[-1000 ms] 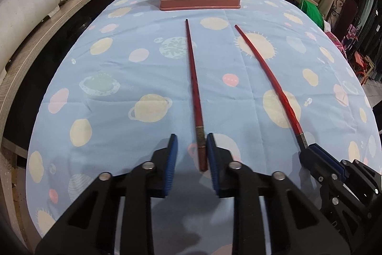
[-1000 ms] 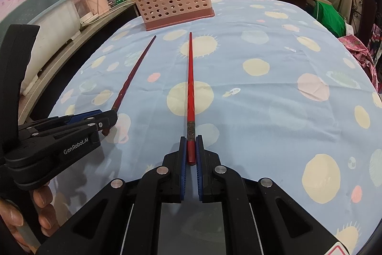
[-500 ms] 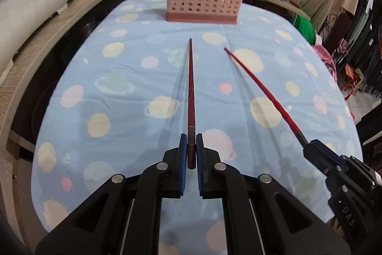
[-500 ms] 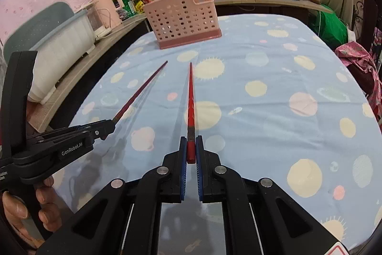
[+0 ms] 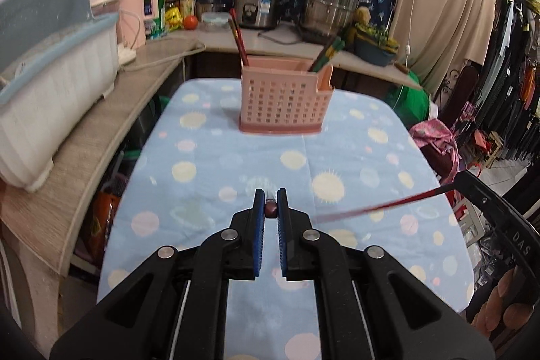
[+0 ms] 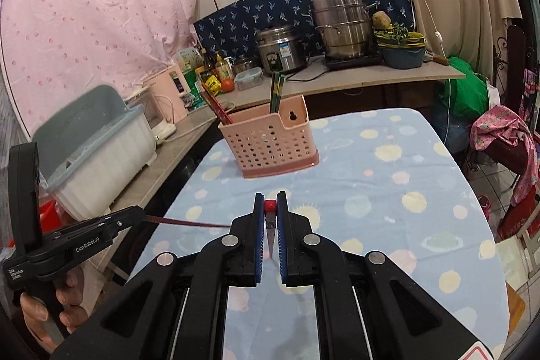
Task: Organize utensils
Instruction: 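Lift both red chopsticks and carry them over the pink basket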
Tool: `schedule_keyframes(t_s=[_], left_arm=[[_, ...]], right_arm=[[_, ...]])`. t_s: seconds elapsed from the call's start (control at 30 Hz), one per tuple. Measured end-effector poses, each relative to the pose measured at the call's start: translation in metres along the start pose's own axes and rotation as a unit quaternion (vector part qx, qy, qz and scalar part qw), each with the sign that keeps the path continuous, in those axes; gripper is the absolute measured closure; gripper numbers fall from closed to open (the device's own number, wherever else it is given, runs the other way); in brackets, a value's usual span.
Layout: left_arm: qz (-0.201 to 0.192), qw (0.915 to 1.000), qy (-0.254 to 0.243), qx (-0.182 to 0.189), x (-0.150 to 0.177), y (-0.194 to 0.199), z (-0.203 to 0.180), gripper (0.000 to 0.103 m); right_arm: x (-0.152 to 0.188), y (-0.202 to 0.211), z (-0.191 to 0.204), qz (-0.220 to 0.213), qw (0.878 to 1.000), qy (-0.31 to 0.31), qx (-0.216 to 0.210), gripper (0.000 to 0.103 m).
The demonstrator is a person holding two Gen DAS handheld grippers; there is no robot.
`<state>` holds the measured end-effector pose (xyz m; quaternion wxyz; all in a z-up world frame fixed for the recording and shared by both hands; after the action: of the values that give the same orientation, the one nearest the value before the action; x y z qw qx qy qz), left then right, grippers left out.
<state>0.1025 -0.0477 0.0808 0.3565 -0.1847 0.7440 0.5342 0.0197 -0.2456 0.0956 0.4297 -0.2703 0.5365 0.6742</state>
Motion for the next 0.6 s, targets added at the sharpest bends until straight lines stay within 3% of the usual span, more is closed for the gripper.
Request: schedule_keyframes(t_s=[0.33,0.6], left_arm=[[-0.053,0.9986,-0.007,0.001,-0.066,0.006,-0.004,0.096],[-0.102,0.9948,-0.001,-0.001,-0.133,0.009,-0.003,0.096]], right_arm=[[-0.061,-0.020,-0.006,-0.035,0.998,-0.027,-0.036,0.096],[-0.131,-0.036,0.002,-0.099,0.994,-0.022,-0.048,0.096]])
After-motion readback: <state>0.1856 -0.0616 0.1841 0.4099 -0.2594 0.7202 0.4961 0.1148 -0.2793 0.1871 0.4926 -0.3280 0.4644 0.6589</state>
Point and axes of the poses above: each gripper's, at about its wrist camera, not at the fingertips, and y roughly against the way its jaws point, z to its left, x to its underside, the point moved 3 cm from there along -y, roughly the way its jaws point, and after that the axes turned 2 degrees about y, right-handed, at the moved point
